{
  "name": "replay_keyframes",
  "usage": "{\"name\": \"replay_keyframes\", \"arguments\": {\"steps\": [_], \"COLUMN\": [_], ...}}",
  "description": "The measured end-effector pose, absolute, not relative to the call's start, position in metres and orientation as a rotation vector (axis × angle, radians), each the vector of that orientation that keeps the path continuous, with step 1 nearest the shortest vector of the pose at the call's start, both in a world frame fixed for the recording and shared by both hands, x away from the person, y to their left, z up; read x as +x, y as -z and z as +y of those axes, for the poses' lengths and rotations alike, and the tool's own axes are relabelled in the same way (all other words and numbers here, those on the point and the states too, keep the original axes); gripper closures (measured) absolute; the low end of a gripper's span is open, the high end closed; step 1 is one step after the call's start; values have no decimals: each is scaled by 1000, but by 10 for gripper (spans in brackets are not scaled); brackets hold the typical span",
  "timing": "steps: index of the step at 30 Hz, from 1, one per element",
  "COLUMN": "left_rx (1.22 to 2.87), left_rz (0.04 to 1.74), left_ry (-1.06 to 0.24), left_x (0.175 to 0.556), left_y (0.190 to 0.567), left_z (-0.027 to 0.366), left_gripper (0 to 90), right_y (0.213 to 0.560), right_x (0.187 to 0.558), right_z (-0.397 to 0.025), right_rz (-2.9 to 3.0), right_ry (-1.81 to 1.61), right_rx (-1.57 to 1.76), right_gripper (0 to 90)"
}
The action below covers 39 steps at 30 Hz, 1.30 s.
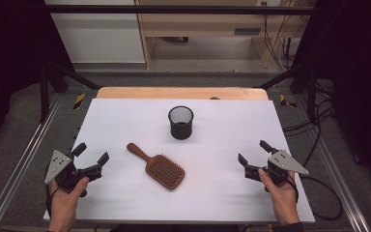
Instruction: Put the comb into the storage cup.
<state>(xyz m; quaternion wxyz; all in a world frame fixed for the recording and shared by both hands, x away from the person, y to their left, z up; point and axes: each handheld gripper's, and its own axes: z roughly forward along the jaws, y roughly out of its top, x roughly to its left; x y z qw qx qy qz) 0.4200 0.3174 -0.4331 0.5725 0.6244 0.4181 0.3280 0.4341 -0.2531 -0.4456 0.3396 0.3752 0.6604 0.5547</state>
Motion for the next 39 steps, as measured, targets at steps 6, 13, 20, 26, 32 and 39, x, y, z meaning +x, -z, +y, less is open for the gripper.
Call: {"name": "replay_keyframes", "arguments": {"steps": [6,13,20,26,32,39], "left_rx": [1507,1651,1779,1895,2029,2118], "left_rz": [982,948,894,862,809,795], "left_ry": [-732,-689,-610,-526,-528,-501], "left_x": [420,429,456,480,500,517], "left_y": [434,439,440,434,429,435], "left_z": [313,300,276,250,224,207], "left_gripper": [206,571,839,900,900,900], "right_y": [447,449,449,448,448,448], "right_x": [435,438,438,437,437,437], "right_z": [-253,-250,-248,-246,-247,-246], "right_rz": [1720,1726,1734,1731,1727,1731], "right_ry": [-1421,-1401,-1402,-1406,-1403,-1399], "right_rx": [996,995,985,978,986,987], "right_gripper": [79,80,79,79,77,73]}}
